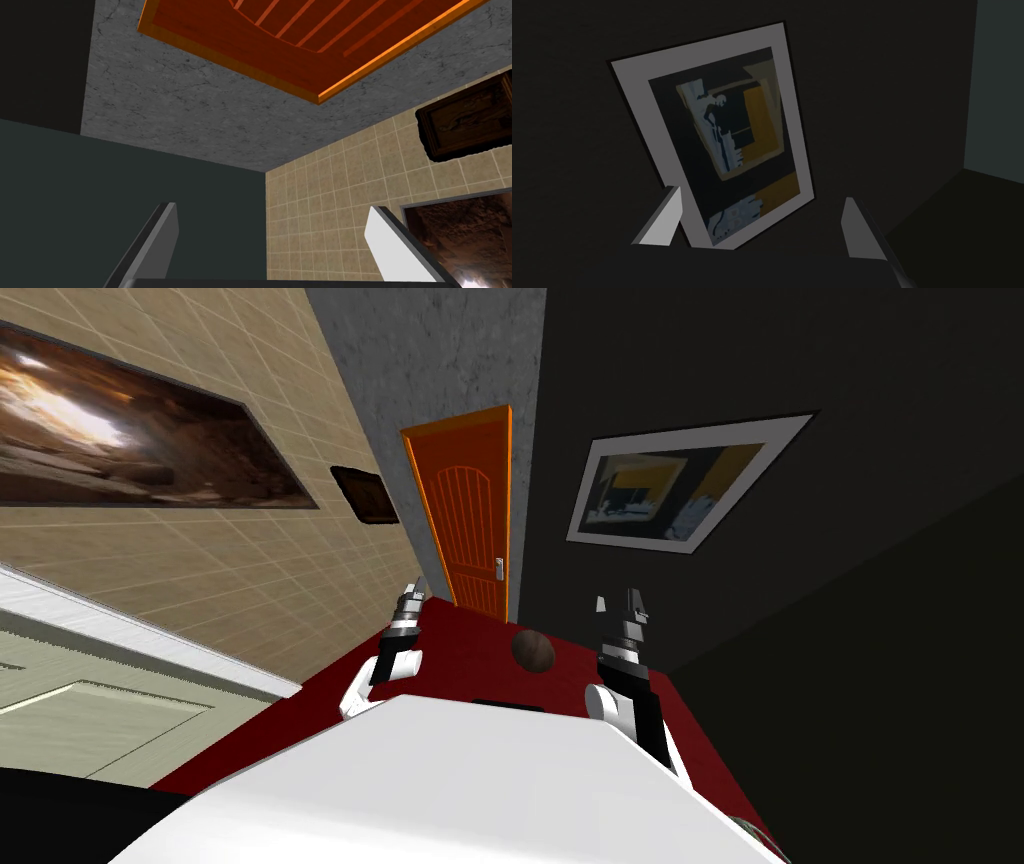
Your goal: Push the door open
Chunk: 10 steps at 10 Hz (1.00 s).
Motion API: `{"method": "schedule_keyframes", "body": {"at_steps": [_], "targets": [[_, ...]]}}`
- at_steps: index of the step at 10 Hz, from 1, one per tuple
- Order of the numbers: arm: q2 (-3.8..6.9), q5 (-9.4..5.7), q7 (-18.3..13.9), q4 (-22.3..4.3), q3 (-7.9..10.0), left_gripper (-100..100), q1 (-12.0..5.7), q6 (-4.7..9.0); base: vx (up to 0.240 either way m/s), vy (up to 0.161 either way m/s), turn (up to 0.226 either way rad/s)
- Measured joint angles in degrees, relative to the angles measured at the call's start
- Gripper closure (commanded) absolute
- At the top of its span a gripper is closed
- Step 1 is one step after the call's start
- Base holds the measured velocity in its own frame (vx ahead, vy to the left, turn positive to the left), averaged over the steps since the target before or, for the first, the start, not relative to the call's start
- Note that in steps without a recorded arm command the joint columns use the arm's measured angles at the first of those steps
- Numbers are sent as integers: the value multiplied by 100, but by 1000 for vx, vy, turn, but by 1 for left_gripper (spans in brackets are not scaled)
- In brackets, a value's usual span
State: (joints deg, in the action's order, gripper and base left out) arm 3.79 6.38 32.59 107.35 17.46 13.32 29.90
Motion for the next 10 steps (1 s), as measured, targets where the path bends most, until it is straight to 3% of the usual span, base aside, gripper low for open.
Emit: {"method": "schedule_keyframes", "body": {"at_steps": [3,8,10], "targets": [[61,108,252,-410,199,-100,-255,0,33,78,-176],[52,423,934,-1175,603,-100,-731,-72,47,126,-211],[47,550,1190,-1379,757,-100,-900,-186,41,125,-203]]}}
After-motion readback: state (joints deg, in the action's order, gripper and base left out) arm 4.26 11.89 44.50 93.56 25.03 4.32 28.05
